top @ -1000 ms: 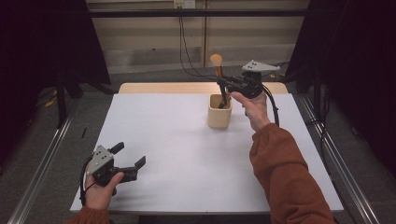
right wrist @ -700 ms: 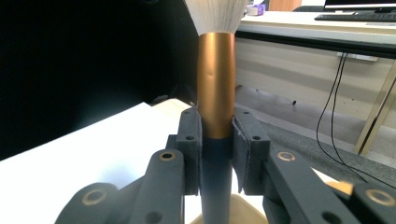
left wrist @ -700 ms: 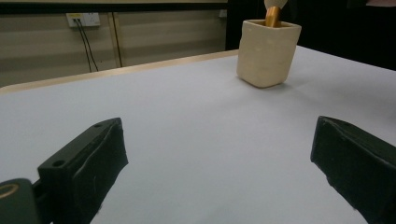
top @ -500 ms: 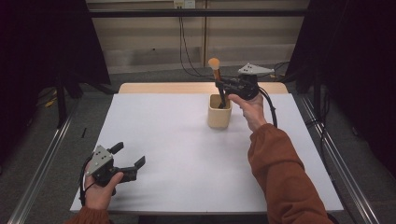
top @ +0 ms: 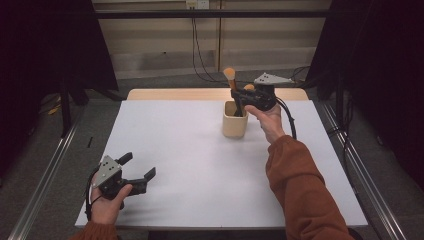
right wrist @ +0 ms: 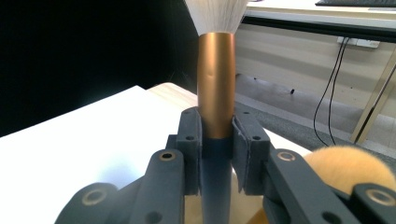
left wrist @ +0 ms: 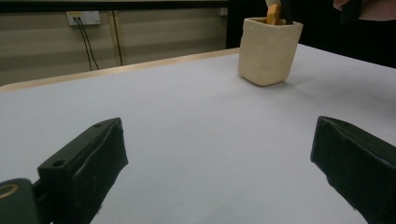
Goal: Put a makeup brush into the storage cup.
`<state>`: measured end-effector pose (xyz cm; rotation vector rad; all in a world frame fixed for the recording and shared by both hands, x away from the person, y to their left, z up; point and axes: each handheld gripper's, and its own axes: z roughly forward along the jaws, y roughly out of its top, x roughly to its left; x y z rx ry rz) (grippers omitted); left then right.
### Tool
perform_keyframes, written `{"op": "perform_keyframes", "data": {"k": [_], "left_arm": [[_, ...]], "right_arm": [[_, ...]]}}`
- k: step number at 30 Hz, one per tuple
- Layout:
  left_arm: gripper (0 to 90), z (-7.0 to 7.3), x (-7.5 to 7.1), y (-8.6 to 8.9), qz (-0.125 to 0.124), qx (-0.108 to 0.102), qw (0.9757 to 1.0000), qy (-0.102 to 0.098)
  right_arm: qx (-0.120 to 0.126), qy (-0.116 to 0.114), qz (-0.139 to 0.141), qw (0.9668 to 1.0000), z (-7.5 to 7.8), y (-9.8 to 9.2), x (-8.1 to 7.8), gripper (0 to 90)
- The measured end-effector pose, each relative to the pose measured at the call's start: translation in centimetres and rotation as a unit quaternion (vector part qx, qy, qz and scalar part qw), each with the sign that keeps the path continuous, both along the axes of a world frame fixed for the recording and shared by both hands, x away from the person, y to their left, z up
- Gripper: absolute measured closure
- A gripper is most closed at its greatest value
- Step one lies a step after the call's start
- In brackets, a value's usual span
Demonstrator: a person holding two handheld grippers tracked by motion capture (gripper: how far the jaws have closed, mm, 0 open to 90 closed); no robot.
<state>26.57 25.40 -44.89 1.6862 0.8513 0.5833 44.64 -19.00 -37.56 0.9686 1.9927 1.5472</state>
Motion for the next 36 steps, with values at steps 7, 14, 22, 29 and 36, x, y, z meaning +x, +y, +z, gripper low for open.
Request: {"op": "perform_keyframes", "data": {"k": [7, 14, 22, 29, 36], "left_arm": [[3.3, 0.0, 0.0, 0.0, 0.000, 0.000, 1.0000, 0.000], [3.3, 0.0, 0.0, 0.0, 0.000, -0.001, 1.0000, -0.001], [3.3, 0.0, 0.0, -0.1, -0.002, -0.002, 1.0000, -0.001], [3.3, 0.0, 0.0, -0.1, -0.003, -0.001, 1.0000, -0.002], [3.3, 0.0, 0.0, -0.1, -0.003, 0.000, 1.0000, -0.001]], "right_arm": [[0.004, 0.008, 0.002, 1.0000, -0.8, -0.3, -0.1, 74.8], [-0.001, 0.014, 0.004, 0.9999, -1.4, -0.4, -0.3, 74.8], [-0.013, 0.018, 0.006, 0.9997, -2.1, -0.3, -0.5, 74.7], [-0.017, 0.021, 0.008, 0.9996, -2.6, -0.3, -0.9, 74.7], [-0.016, 0.028, 0.007, 0.9994, -3.4, -0.4, -1.0, 74.6]]}}
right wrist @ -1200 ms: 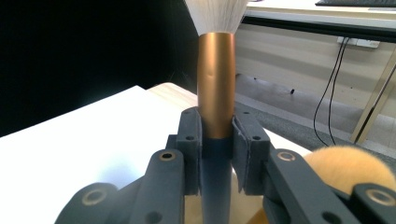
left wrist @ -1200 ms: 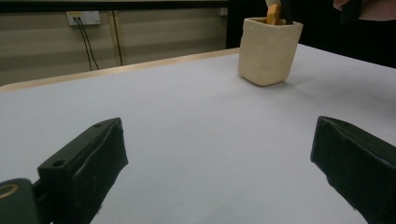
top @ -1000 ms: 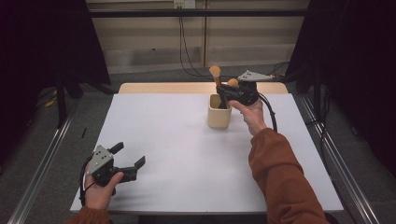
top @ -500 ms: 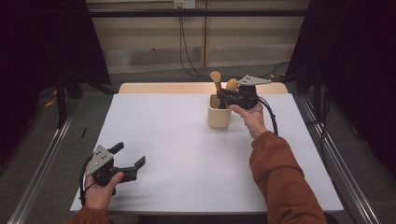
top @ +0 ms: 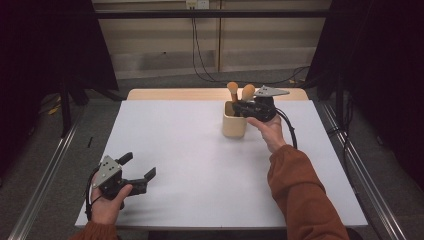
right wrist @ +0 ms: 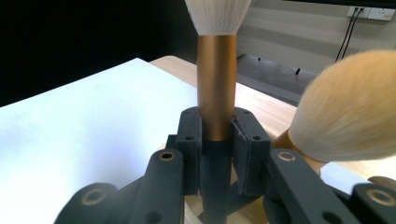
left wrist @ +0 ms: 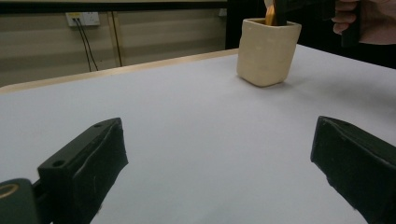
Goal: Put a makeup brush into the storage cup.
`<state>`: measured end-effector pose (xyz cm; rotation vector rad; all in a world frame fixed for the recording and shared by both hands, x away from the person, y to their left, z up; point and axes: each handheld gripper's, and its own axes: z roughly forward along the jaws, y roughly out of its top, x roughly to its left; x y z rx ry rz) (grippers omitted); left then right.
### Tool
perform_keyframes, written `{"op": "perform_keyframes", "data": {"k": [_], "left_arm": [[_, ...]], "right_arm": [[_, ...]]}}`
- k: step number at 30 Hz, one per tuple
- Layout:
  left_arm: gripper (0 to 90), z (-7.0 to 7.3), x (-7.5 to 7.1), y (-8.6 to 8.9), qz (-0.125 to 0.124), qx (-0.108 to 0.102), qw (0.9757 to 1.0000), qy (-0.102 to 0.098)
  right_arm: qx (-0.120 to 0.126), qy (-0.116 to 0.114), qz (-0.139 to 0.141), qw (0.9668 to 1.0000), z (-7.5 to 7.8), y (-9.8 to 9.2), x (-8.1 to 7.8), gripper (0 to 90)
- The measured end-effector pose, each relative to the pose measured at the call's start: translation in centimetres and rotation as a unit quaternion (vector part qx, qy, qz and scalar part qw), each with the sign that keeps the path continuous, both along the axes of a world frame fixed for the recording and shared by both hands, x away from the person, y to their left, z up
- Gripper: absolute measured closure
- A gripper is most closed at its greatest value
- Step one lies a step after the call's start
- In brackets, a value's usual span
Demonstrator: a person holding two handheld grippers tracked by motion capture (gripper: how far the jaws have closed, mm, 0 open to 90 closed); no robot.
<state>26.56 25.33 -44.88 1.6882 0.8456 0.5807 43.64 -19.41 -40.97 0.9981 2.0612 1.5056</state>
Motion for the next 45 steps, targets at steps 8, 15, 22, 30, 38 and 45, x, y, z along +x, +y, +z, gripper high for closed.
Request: {"op": "perform_keyframes", "data": {"k": [8, 15, 22, 30, 38, 45], "left_arm": [[3.1, 0.0, 0.0, 0.0, -0.004, 0.002, 1.0000, -0.002], [3.1, 0.0, 0.0, 0.0, -0.005, 0.002, 1.0000, -0.001], [3.1, 0.0, 0.0, 0.0, -0.004, 0.002, 1.0000, -0.001], [3.1, 0.0, 0.0, 0.0, -0.003, 0.002, 1.0000, 0.000], [3.1, 0.0, 0.2, -0.1, -0.002, 0.000, 1.0000, 0.001], [3.1, 0.0, 0.3, -0.2, -0.001, 0.004, 1.0000, 0.003]], "right_arm": [[-0.008, 0.005, 0.001, 1.0000, -1.0, 0.4, -0.4, 74.4], [-0.009, 0.009, 0.000, 0.9999, -1.1, 0.3, -0.3, 74.2], [-0.015, 0.011, -0.005, 0.9998, -1.1, 0.4, -0.3, 71.6], [-0.014, 0.016, -0.005, 0.9998, -1.3, 0.4, -0.5, 67.7], [0.003, 0.016, -0.005, 0.9998, -1.2, 0.3, -0.9, 56.7], [0.011, 0.007, -0.003, 0.9999, -1.1, 0.0, -1.8, 38.4]]}}
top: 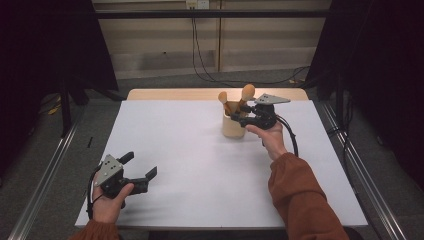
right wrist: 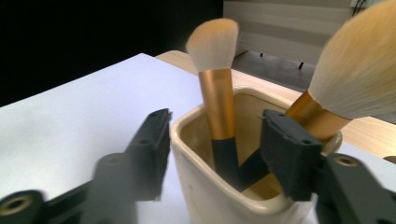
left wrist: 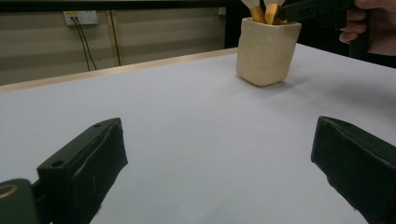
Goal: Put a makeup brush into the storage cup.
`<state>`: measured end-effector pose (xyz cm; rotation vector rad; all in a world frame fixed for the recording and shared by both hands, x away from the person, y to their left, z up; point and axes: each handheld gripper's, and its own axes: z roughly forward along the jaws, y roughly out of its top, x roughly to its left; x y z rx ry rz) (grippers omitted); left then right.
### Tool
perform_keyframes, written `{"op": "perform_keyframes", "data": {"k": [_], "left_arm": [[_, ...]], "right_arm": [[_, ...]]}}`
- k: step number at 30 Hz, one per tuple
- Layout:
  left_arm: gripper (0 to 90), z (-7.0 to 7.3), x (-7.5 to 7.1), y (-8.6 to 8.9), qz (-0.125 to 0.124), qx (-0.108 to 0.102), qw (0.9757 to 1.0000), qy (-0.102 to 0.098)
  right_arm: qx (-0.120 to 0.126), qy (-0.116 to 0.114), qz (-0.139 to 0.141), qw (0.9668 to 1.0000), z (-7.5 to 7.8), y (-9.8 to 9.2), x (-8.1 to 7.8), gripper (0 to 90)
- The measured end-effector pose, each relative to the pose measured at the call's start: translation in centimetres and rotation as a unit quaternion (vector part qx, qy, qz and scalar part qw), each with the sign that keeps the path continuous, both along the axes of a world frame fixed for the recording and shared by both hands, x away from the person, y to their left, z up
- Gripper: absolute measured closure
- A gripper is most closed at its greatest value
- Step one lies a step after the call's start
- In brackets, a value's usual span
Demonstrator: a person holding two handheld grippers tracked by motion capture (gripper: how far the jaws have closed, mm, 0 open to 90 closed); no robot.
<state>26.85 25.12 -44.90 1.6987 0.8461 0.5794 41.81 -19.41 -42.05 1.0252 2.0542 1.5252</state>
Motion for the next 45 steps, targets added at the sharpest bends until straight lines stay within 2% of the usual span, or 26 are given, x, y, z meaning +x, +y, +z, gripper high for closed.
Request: {"op": "perform_keyframes", "data": {"k": [9, 14, 20, 28, 39, 45], "left_arm": [[3.2, 0.0, 0.0, 0.1, 0.002, 0.001, 1.0000, 0.000], [3.2, 0.0, -0.2, 0.1, 0.001, 0.000, 1.0000, -0.001], [3.1, 0.0, -0.5, 0.3, 0.001, -0.001, 1.0000, -0.003], [3.1, 0.0, -0.5, 0.4, 0.004, -0.003, 1.0000, -0.003], [3.1, 0.1, -0.6, 0.4, 0.004, -0.002, 1.0000, -0.004], [3.2, 0.1, -0.6, 0.4, 0.006, -0.003, 1.0000, -0.004]], "right_arm": [[0.000, -0.006, -0.009, 0.9999, 0.8, -0.2, -1.1, 11.0], [0.000, -0.006, -0.009, 0.9999, 1.0, -0.4, -1.5, 2.2], [0.001, -0.005, -0.009, 0.9999, 1.0, -0.7, -2.2, 1.6], [-0.008, -0.012, -0.025, 0.9996, 0.9, -1.0, -3.1, 1.8], [0.002, -0.024, -0.043, 0.9988, 1.0, -2.5, -4.9, 2.1], [-0.010, -0.028, -0.058, 0.9979, 0.8, -3.4, -5.9, 3.8]]}}
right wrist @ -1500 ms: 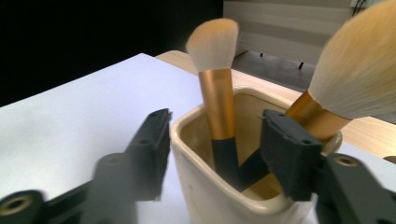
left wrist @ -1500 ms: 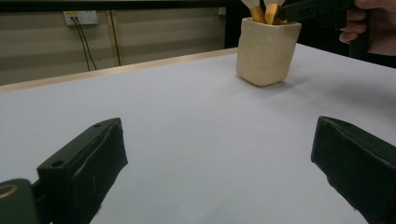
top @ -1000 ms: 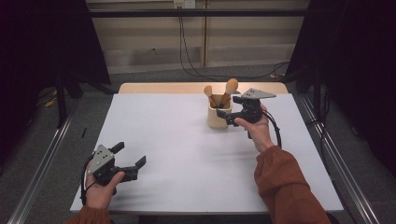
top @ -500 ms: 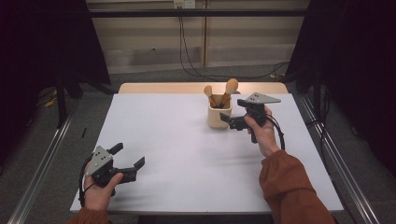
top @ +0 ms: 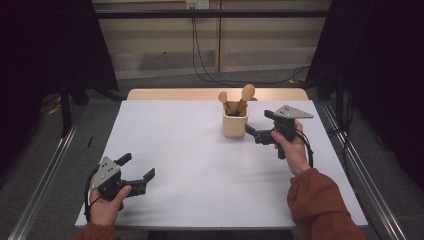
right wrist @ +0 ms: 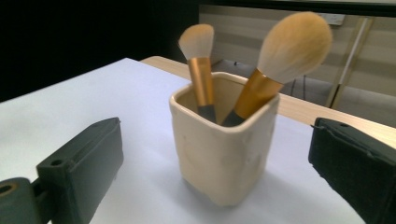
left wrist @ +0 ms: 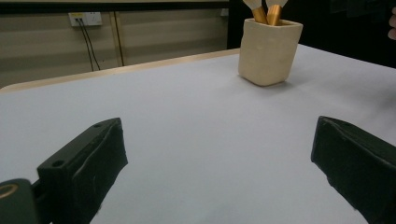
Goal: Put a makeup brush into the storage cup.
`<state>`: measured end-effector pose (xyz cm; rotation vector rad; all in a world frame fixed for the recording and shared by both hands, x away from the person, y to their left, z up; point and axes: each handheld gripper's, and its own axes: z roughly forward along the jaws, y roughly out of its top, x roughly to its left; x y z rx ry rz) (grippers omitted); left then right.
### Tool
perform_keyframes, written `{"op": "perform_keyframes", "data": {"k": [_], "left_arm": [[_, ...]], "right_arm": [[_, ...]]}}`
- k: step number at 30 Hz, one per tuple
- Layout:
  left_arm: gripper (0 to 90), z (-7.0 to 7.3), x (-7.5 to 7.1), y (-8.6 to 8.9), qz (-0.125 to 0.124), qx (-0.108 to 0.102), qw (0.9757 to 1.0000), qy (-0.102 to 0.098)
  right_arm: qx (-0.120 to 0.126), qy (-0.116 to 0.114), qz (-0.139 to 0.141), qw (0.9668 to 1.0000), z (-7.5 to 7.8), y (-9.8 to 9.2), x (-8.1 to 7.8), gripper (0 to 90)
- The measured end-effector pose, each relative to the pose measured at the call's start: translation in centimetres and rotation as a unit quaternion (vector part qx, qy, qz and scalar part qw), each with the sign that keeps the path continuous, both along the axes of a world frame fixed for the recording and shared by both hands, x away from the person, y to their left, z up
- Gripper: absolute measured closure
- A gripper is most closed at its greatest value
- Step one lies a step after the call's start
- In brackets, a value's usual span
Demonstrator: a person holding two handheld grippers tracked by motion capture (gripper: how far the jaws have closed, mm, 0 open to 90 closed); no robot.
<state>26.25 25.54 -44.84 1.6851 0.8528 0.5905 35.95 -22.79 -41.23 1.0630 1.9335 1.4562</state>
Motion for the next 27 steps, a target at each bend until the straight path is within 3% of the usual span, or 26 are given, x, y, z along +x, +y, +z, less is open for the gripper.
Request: {"op": "perform_keyframes", "data": {"k": [17, 27], "left_arm": [[3.2, 0.0, 0.0, -0.1, -0.002, 0.000, 1.0000, 0.000], [3.2, 0.0, 0.0, -0.1, -0.002, 0.002, 1.0000, 0.000]], "right_arm": [[0.023, -0.004, -0.013, 0.9996, -0.7, -1.5, -2.7, 1.9], [0.012, -0.005, -0.028, 0.9995, -1.2, -2.2, -4.2, 1.5]]}}
